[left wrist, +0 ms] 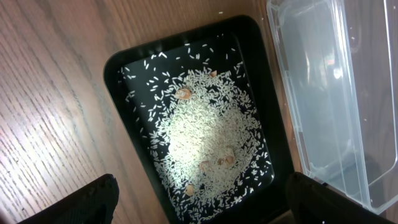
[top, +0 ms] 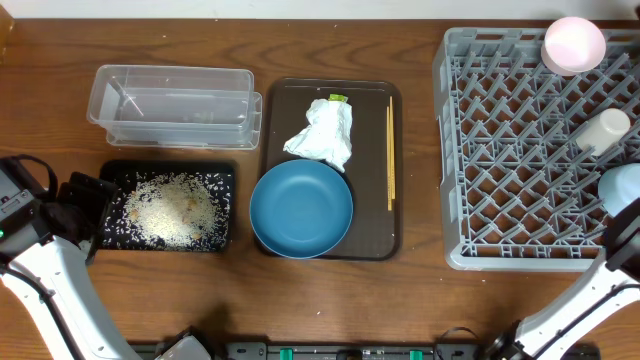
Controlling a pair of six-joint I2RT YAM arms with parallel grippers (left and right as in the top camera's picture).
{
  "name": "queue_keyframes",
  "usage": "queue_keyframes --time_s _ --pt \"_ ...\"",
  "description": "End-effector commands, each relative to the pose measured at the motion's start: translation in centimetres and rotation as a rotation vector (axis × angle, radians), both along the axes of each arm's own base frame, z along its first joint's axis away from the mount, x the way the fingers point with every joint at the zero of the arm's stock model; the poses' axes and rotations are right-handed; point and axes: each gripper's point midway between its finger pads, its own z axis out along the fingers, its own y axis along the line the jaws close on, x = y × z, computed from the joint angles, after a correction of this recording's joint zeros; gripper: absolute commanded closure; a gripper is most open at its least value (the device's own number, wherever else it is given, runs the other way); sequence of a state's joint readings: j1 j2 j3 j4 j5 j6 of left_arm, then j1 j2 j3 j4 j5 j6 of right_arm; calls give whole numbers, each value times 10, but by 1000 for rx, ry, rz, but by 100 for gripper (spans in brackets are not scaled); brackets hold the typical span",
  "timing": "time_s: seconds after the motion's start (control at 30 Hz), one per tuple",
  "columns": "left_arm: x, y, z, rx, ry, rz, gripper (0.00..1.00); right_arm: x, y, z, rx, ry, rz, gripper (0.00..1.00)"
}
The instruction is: Sort waste into correct bins and load items into the dishwasher rack
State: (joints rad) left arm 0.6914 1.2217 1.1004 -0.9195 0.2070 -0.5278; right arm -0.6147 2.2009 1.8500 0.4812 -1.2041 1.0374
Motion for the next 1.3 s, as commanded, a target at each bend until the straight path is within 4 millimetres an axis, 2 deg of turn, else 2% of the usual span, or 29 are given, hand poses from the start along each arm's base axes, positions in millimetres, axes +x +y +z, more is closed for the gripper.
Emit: queue_keyframes --time_s 0.0,0.1,0.17,0.27,0.33,0.5,0.73,1.1,1.27 --pt "1 2 5 3 -12 11 11 15 16 24 -59 -50 -100 1" --pt "1 2 5 3 -12 12 11 31 28 5 -152 49 -221 1" --pt "1 2 5 3 -12 11 11 36 29 -14 -304 145 -359 1" --pt "1 2 5 3 -12 11 11 36 24 -35 -539 283 -571 1" --pt "1 2 5 3 -12 11 11 33 28 -43 -693 335 -627 1" --pt "1 2 5 3 -12 12 11 33 44 -47 -907 334 -581 1" --pt "1 2 5 3 -12 12 11 28 36 -55 -1107 384 -629 8" --pt "1 2 5 3 -12 11 11 35 71 -122 -1216 474 -437 9" --pt "1 2 5 3 -12 12 11 38 72 -144 -1299 511 -421 20"
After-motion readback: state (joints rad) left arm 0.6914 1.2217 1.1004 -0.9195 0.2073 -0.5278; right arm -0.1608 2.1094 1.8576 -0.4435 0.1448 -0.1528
